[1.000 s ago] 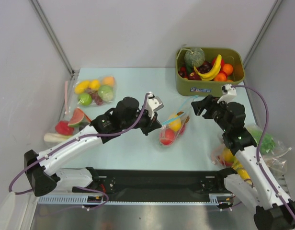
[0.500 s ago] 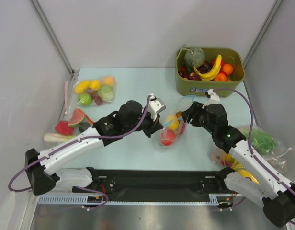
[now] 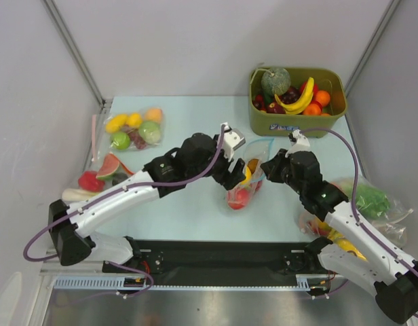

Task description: Open the zip-top bag and remove the fake food

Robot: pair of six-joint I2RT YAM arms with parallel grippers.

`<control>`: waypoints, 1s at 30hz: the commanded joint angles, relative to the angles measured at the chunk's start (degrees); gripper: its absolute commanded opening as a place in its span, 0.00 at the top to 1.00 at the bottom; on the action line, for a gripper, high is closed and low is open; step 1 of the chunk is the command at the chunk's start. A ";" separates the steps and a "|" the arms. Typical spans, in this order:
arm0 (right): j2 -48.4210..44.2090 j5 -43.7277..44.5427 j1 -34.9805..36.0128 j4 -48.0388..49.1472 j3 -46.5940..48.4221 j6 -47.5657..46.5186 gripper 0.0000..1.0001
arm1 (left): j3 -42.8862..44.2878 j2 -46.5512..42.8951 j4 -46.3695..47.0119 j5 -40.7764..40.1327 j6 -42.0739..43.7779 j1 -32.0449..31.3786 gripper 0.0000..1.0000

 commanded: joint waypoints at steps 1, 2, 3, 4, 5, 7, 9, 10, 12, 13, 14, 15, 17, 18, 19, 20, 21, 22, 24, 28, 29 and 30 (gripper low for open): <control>-1.68 -0.16 0.73 1.06 -0.75 -0.69 1.00 | 7.10 4.59 -1.04 -4.44 -1.02 -0.33 0.19; -1.85 -0.24 0.73 0.97 -1.02 -0.78 1.00 | 8.24 5.39 -1.13 -6.27 -1.11 -0.33 0.18; -2.29 -0.42 0.90 0.97 -1.19 -0.78 1.00 | 10.17 6.53 -1.74 -6.73 -1.37 -0.33 0.17; -2.38 -0.60 0.90 0.97 -1.37 -0.96 1.00 | 11.14 8.46 -2.10 -7.25 -1.38 -0.33 0.17; -2.64 -0.68 0.99 0.88 -1.46 -1.05 1.00 | 12.02 9.61 -2.54 -7.69 -1.29 -0.33 0.17; -3.17 -1.21 1.17 0.97 -1.90 -1.22 1.00 | 14.31 11.72 -4.03 -9.18 -1.20 -0.33 0.17; -3.61 -1.48 1.25 0.88 -2.16 -1.31 1.00 | 15.63 14.53 -5.61 -10.07 -0.76 -0.33 0.26; -4.13 -1.65 1.25 0.71 -2.34 -1.22 1.00 | 15.72 15.32 -5.96 -10.33 -0.76 -0.33 0.32; -4.49 -1.65 1.25 0.44 -2.42 -1.48 1.00 | 15.64 16.47 -6.93 -10.25 -0.59 -0.33 0.56; -4.66 -1.48 1.25 0.18 -2.51 -1.66 1.00 | 15.46 16.65 -7.11 -10.25 -0.50 -0.33 0.64; -4.84 -1.39 1.34 0.00 -2.43 -1.84 1.00 | 15.29 16.65 -7.37 -10.51 -0.41 -0.33 0.71; -4.84 -1.21 1.26 -0.17 -2.25 -2.27 1.00 | 14.76 16.39 -7.72 -10.77 -0.23 -0.33 0.84; -4.49 -1.21 1.34 -0.18 -1.72 -2.63 1.00 | 14.23 15.95 -8.16 -12.00 0.56 -0.33 1.00; -4.32 -1.21 1.26 0.00 -1.46 -3.06 1.00 | 14.14 15.34 -8.77 -13.57 1.17 -0.33 1.00; -3.36 -1.47 1.25 0.26 -0.76 -3.33 1.00 | 14.23 14.72 -9.56 -15.15 1.78 -0.33 1.00; -3.35 -1.48 1.25 0.26 -0.32 -3.51 1.00 | 14.23 14.02 -10.01 -15.17 1.79 -0.24 1.00; -1.96 -1.82 1.34 0.87 0.12 -3.77 1.00 | 14.58 13.40 -10.45 -17.08 2.57 -0.33 1.00; -1.16 -2.09 1.34 1.23 0.65 -4.29 1.00 | 14.75 11.66 -10.97 -18.06 3.01 -0.24 1.00; 1.64 -3.31 1.34 2.54 2.58 -4.73 1.00 | 15.98 10.07 -12.99 -21.12 4.24 -0.24 1.00; 5.87 -4.90 1.43 3.95 6.53 -5.88 1.00 | 17.74 6.72 -16.33 -25.26 6.09 0.20 1.00; 6.40 -4.82 1.43 4.13 7.24 -6.49 1.00 | 18.01 5.41 -17.47 -25.54 6.18 0.29 1.00; 6.84 -4.90 1.43 3.96 8.55 -6.76 1.00 | 18.36 4.96 -17.92 -25.71 6.27 0.46 1.00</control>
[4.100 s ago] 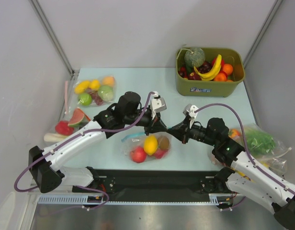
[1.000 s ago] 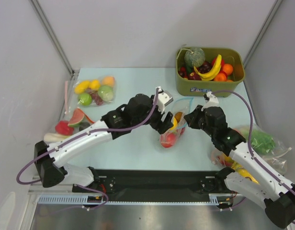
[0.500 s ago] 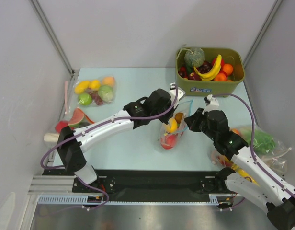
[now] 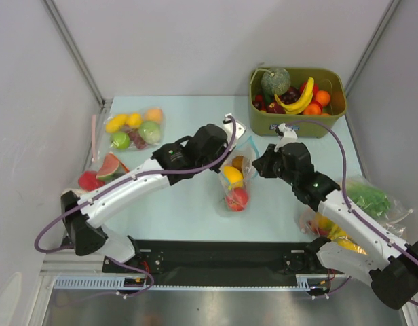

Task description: Open the zip-top bag and remove the fake food

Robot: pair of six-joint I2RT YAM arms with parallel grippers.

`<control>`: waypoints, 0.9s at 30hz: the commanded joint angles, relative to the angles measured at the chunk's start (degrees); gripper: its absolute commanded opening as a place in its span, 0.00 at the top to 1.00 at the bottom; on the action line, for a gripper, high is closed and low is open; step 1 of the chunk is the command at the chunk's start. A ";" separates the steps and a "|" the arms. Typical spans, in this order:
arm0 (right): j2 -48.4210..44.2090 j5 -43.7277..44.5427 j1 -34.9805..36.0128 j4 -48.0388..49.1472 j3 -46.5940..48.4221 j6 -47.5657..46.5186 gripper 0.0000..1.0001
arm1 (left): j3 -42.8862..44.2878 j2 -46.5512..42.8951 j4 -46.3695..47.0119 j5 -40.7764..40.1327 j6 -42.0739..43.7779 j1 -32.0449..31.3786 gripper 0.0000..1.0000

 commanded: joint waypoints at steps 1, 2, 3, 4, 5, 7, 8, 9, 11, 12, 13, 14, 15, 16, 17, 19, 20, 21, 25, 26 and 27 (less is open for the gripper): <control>1.27 -0.97 0.38 3.39 5.61 -2.58 1.00 | 4.46 -5.57 -2.36 -4.67 2.56 0.62 0.99; 1.45 -0.62 0.38 2.69 6.05 -2.93 1.00 | 4.72 -6.01 -3.67 -4.67 2.56 0.62 1.00; 1.37 0.08 0.38 2.16 6.66 -3.46 1.00 | 5.33 -6.28 -4.20 -4.49 2.38 0.62 1.00; 1.10 0.69 0.38 1.63 7.19 -3.73 1.00 | 5.25 -6.54 -4.38 -4.23 2.47 0.62 1.00; 0.75 1.22 0.38 1.46 7.11 -4.08 1.00 | 4.99 -6.81 -4.47 -3.10 2.38 0.70 1.00; 0.49 2.72 0.38 0.75 6.76 -4.52 1.00 | 3.59 -6.98 -4.38 -2.04 2.20 0.62 1.00; 0.40 2.98 0.29 0.40 6.58 -4.52 1.00 | 2.97 -6.81 -4.30 -1.42 2.03 0.70 1.00; 0.49 3.68 0.21 -0.12 6.32 -4.69 1.00 | 1.23 -6.63 -4.12 -1.33 1.77 0.62 1.00; 0.75 4.48 0.12 -1.09 5.09 -4.61 1.00 | -0.80 -6.54 -2.99 -1.33 1.50 0.62 1.00; 0.84 5.61 0.03 -1.62 4.65 -4.35 1.00 | -2.81 -6.81 -2.46 -1.50 1.15 0.62 1.00; 0.92 6.32 -0.06 -2.23 4.30 -4.26 1.00 | -3.70 -6.98 -1.93 -1.50 1.15 0.62 1.00; 0.93 7.20 -0.06 -2.76 3.51 -3.99 1.00 | -4.58 -7.25 -1.14 -1.50 1.24 0.62 1.00; 0.66 8.77 -0.32 -3.90 3.24 -3.82 1.00 | -6.16 -7.51 -0.87 -1.59 1.15 0.62 1.00; 0.49 9.48 -0.32 -4.43 2.98 -3.47 1.00 | -6.87 -8.12 -0.35 -1.68 1.24 0.62 1.00; 0.23 10.27 -0.32 -5.39 2.45 -3.29 1.00 | -7.57 -8.47 0.53 -1.59 1.15 0.62 1.00; -0.65 11.60 -0.41 -5.93 2.19 -3.55 1.00 | -9.77 -9.00 1.59 -0.63 1.15 0.70 1.00; -0.92 11.69 -0.41 -6.28 2.19 -4.07 1.00 | -10.47 -9.35 2.64 -0.01 1.15 0.70 1.00; -1.27 11.25 -0.41 -6.11 2.62 -4.69 1.00 | -11.61 -9.53 3.08 0.77 1.15 0.70 1.00; -3.28 7.03 1.78 -4.96 5.34 -9.43 0.70 | -13.29 -9.88 5.11 2.45 1.15 0.70 1.00; -3.73 6.33 2.74 -4.35 6.22 -11.36 0.57 | -13.29 -9.80 5.11 2.71 1.15 0.79 1.00; -4.25 5.89 3.80 -4.17 7.79 -12.51 0.51 | -13.55 -9.88 5.37 2.98 1.15 0.79 1.00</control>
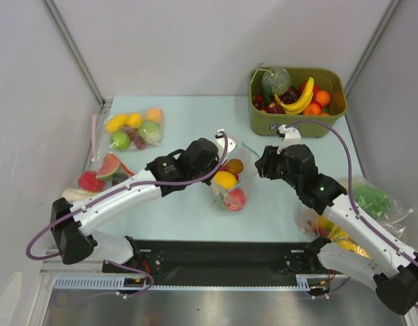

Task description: Open the zip-top bag and remove the fake food

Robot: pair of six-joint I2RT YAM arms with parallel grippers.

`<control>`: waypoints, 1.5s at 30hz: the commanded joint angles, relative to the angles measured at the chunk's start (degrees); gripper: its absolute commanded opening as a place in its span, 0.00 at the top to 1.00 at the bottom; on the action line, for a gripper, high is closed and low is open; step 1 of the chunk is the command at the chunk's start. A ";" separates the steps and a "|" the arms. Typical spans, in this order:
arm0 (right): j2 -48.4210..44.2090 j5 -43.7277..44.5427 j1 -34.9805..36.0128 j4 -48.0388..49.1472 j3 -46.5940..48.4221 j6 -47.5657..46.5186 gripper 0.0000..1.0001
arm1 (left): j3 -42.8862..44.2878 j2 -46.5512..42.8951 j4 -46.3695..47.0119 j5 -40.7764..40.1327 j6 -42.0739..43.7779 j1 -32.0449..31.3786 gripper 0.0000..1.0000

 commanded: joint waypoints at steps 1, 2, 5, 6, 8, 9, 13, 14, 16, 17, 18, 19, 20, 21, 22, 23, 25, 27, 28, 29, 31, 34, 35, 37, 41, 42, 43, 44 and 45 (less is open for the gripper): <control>-3.32 -1.94 3.26 2.01 6.10 -6.48 0.47 | -0.77 -2.04 3.16 2.52 0.30 0.36 1.00; -3.58 -2.81 5.53 2.45 6.98 -7.71 0.40 | -1.03 -2.21 3.77 2.96 0.30 0.44 0.99; -3.76 -5.18 9.49 3.94 9.71 -11.75 0.35 | -1.91 -2.65 4.57 4.28 -1.37 1.06 1.00; -3.50 -6.06 10.46 4.30 10.32 -12.55 0.34 | -2.09 -2.65 4.66 4.46 -1.29 1.15 1.00; -2.72 -9.74 11.61 5.96 10.94 -15.27 0.34 | -2.35 -2.83 5.01 4.89 -1.55 1.50 1.00; -2.27 -11.50 11.96 6.67 10.77 -16.15 0.34 | -2.62 -2.92 5.01 4.98 -1.55 1.76 1.00; 1.68 -15.47 11.97 8.43 10.15 -16.94 0.36 | -3.06 -3.88 5.80 5.33 -2.08 2.55 1.00; 2.56 -16.08 11.97 8.95 10.07 -17.12 0.37 | -3.14 -4.06 5.98 5.34 -2.51 2.73 1.00; 4.58 -16.79 11.97 10.18 8.58 -17.65 0.37 | -3.58 -4.58 6.41 5.42 -2.69 3.34 1.00; 5.11 -17.14 12.05 12.19 8.05 -17.91 0.37 | -3.76 -4.93 6.59 5.60 -2.60 3.52 1.00; 6.16 -17.41 12.06 13.17 6.91 -18.26 0.37 | -4.11 -4.94 6.59 6.03 -2.52 3.96 1.00; 6.69 -17.67 11.97 13.96 6.73 -18.62 0.37 | -4.11 -4.94 6.59 6.21 -2.34 4.22 1.00; 7.48 -18.20 11.97 15.01 6.55 -19.23 0.37 | -4.20 -4.94 6.59 6.39 -2.43 4.48 1.00; 8.18 -18.29 11.97 15.46 6.64 -19.58 0.37 | -4.55 -4.94 6.77 6.83 -2.34 5.01 1.00; 9.58 -18.46 11.97 15.81 6.73 -19.93 0.37 | -4.64 -4.94 6.94 7.96 -2.51 5.28 1.00; 10.21 -18.46 12.05 16.60 6.73 -20.46 0.36 | -4.73 -5.03 7.03 8.41 -2.52 5.36 1.00; 12.31 -18.55 11.97 17.22 6.81 -21.08 0.36 | -4.64 -5.03 7.03 9.02 -2.52 5.54 1.00; 13.81 -18.81 11.97 17.57 6.81 -21.08 0.35 | -4.90 -5.11 7.03 9.46 -2.52 5.63 1.00; 14.42 -18.73 11.97 17.75 6.55 -22.56 0.35 | -4.90 -5.20 7.12 9.73 -2.60 5.63 1.00; 15.82 -18.73 11.97 18.18 6.46 -22.84 0.34 | -4.99 -5.20 7.03 9.99 -2.69 5.63 1.00; 16.89 -18.20 11.97 18.71 5.94 -23.36 0.32 | -5.17 -5.20 7.03 10.08 -2.87 5.80 1.00; 18.21 -17.32 11.97 21.77 3.83 -23.72 0.30 | -5.52 -5.12 7.38 10.08 -3.04 5.98 1.00; 18.30 -17.32 11.97 22.49 2.61 -23.80 0.30 | -5.69 -5.03 7.38 10.17 -3.22 6.15 0.99; 18.39 -17.50 11.79 24.33 1.37 -23.98 0.28 | -5.87 -4.68 7.38 10.61 -3.39 6.60 1.00; 19.61 -19.86 11.27 25.48 -0.04 -24.42 0.26 | -5.87 -4.59 7.65 11.92 -3.92 7.12 1.00; 20.31 -20.39 11.26 25.74 -0.48 -24.42 0.26 | -5.87 -4.50 7.82 12.36 -3.92 7.21 1.00; 20.84 -21.27 11.26 26.01 -0.57 -24.42 0.26 | -5.96 -4.41 7.74 12.54 -4.01 7.30 1.00; 21.28 -21.36 11.26 26.01 -0.66 -24.51 0.26 | -5.96 -4.24 7.82 12.72 -4.01 7.39 1.00; 22.07 -21.36 11.26 26.10 -1.00 -24.59 0.25 | -5.96 -4.15 7.74 12.89 -4.01 7.47 1.00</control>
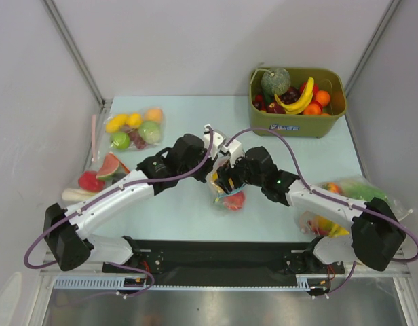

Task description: Open the zip-top bag and remove the fake food

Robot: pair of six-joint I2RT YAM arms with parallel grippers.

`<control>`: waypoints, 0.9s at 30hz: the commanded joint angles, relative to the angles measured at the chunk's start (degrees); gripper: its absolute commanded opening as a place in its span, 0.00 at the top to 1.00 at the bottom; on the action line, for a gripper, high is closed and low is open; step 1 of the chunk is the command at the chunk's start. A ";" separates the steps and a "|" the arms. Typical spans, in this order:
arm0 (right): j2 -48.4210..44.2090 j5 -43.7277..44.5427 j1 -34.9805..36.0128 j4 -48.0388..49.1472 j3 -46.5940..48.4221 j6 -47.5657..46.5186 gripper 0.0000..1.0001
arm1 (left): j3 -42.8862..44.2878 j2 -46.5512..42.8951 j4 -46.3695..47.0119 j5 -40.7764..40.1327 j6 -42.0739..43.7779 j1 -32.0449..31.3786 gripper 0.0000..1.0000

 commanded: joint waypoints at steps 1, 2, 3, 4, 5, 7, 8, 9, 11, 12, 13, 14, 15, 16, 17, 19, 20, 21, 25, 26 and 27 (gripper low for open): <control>1.88 -1.59 -0.19 3.69 -0.79 -1.43 0.25 | -0.14 -0.78 1.86 1.99 -1.06 0.66 1.00; 2.23 -1.50 -0.19 3.96 -0.97 -1.60 0.25 | -0.14 -0.69 1.86 2.16 -0.97 0.74 1.00; 2.58 -1.32 -0.19 4.13 -1.49 -1.78 0.25 | -0.23 -0.61 1.94 2.34 -0.97 0.83 1.00; 3.46 -1.23 -0.19 4.66 -1.67 -1.87 0.25 | -0.23 -0.52 1.94 2.69 -1.06 0.83 1.00; 3.99 -1.23 -0.19 4.66 -1.84 -1.95 0.25 | -0.23 -0.52 1.94 2.78 -1.15 0.92 1.00; 4.87 -1.58 -0.19 5.01 -2.02 -1.96 0.25 | -0.14 -0.43 1.94 2.87 -0.97 1.09 1.00; 5.74 -1.76 -0.19 5.19 -2.20 -1.87 0.25 | -0.14 -0.34 1.94 2.95 -0.97 1.18 1.00; 6.01 -1.84 -0.19 5.54 -2.37 -1.69 0.25 | -0.23 -0.26 1.94 3.04 -0.97 1.18 1.00; 6.98 -2.37 -0.10 6.50 -2.90 -1.43 0.25 | -0.32 -0.17 1.94 3.31 -1.06 1.27 1.00; 7.15 -2.37 -0.10 6.59 -2.99 -1.34 0.25 | -0.32 -0.17 2.03 3.39 -1.06 1.36 1.00; 7.24 -2.46 -0.10 6.68 -2.99 -1.25 0.26 | -0.32 -0.08 2.03 3.40 -0.97 1.36 1.00; 7.33 -2.55 -0.10 6.42 -2.81 -1.25 0.27 | -0.32 0.01 1.95 3.31 -0.97 1.45 1.00; 7.33 -2.64 -0.10 6.16 -2.64 -1.34 0.27 | -0.32 0.01 2.03 3.31 -0.97 1.45 1.00; 7.33 -2.46 -0.10 4.59 -2.38 -1.51 0.28 | -0.32 0.01 1.77 3.22 -0.97 1.53 0.99; 7.33 -2.20 -0.01 3.53 -1.59 -1.78 0.28 | -0.23 -0.16 1.86 3.22 -0.89 1.53 1.00; 6.90 -0.89 0.34 0.46 -1.23 -2.65 0.26 | -0.32 -0.34 1.86 3.22 -0.88 1.62 1.00; 6.72 -0.62 0.34 -0.34 -1.14 -2.92 0.25 | -0.23 -0.60 1.86 3.22 -0.88 1.71 1.00; 6.20 -0.53 0.34 -1.04 -1.14 -3.10 0.25 | -0.41 -0.61 1.94 3.22 -0.88 1.80 1.00; 5.49 -0.18 0.43 -4.29 -1.41 -3.54 0.23 | -0.23 -0.61 1.94 3.57 -0.89 1.89 0.99; 5.57 0.17 0.43 -4.65 -1.41 -3.45 0.22 | -0.14 -0.52 1.86 3.57 -0.88 1.89 1.00; 5.66 0.52 0.51 -4.66 -1.58 -3.36 0.21 | -0.32 -0.60 1.86 3.57 -0.88 1.89 1.00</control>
